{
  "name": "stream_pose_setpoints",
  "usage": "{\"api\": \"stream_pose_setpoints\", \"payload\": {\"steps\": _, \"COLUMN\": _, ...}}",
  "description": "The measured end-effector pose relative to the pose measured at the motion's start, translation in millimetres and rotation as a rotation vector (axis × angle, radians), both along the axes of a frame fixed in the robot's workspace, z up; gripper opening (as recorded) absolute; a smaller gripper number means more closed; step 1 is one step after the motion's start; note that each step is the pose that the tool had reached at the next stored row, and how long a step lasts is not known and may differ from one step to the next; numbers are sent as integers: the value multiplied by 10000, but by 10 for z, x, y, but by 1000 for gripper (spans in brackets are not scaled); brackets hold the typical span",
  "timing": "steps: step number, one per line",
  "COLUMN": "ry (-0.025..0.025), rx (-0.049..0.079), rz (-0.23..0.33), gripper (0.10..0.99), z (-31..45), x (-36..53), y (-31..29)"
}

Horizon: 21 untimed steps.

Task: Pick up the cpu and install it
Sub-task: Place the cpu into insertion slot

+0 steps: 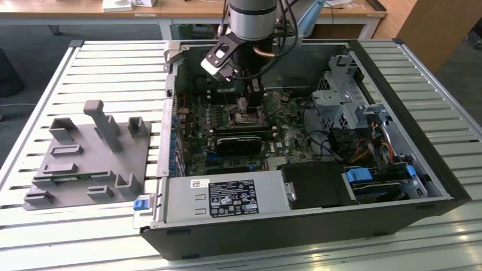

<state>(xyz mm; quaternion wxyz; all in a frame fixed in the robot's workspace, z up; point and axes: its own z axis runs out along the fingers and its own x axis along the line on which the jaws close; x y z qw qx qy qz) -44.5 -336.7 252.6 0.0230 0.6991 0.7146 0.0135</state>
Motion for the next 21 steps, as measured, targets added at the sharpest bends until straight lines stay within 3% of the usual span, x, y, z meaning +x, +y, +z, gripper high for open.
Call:
{"api": "stream_pose_setpoints", "payload": {"steps": 11, "ry": 0, "rx": 0, "rz": -134, "gripper": 541, "z": -194, "x": -2, "y": 148}}
{"api": "stream_pose_setpoints", "payload": {"steps": 21, "ry": 0, "rx": -1, "rz": -154, "gripper": 541, "z": -339, "x": -5, "y": 174}}
